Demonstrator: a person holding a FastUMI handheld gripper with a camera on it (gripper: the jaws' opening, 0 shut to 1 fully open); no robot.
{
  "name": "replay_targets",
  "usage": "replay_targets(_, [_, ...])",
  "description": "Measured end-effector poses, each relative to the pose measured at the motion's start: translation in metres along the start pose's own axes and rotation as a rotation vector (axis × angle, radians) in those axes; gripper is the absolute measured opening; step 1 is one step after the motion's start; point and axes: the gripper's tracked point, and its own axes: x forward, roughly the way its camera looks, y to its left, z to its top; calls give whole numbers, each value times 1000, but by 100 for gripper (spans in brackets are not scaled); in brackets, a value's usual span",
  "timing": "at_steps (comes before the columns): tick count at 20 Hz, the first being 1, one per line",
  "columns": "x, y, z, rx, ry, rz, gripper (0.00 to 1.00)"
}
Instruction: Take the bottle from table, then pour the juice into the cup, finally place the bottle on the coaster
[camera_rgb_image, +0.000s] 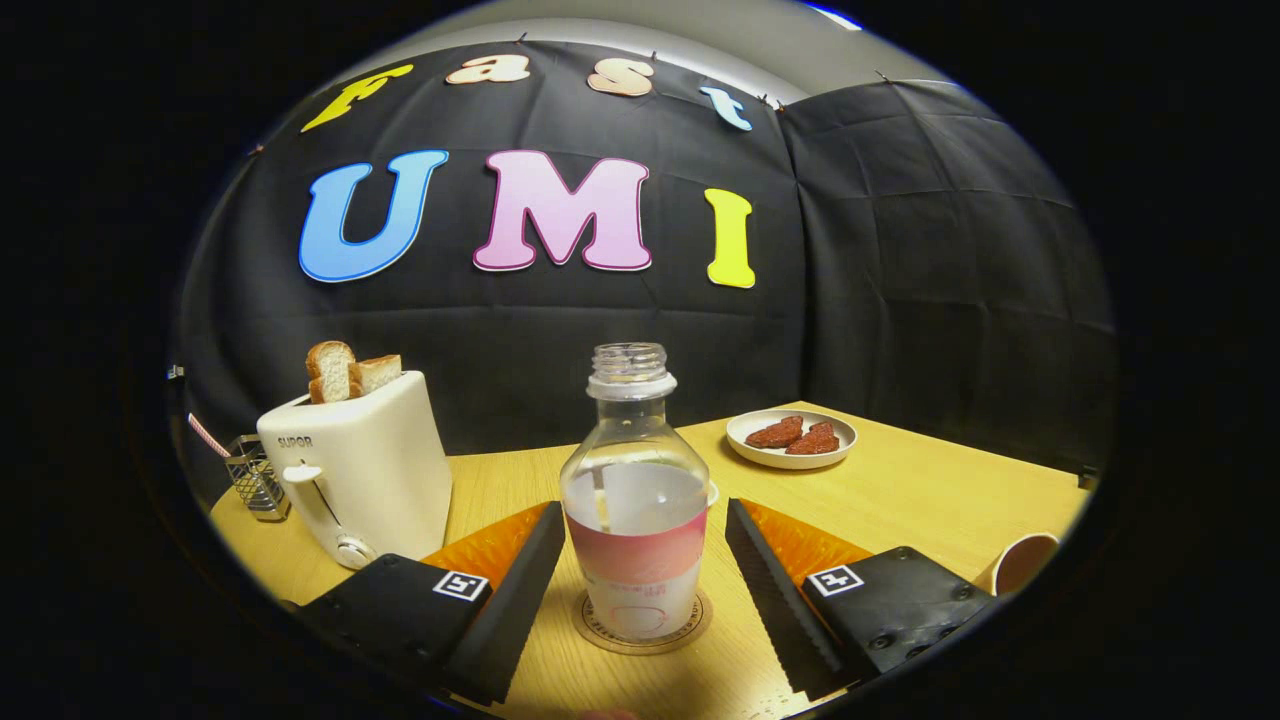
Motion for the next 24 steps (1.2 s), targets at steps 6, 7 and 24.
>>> replay_targets(6, [-37,-2,6,-23,-1,22,99])
replay_targets(7, [-46,-2,8,-27,0,29,99])
replay_targets(24, [-183,-11,85,-54,-36,261,99])
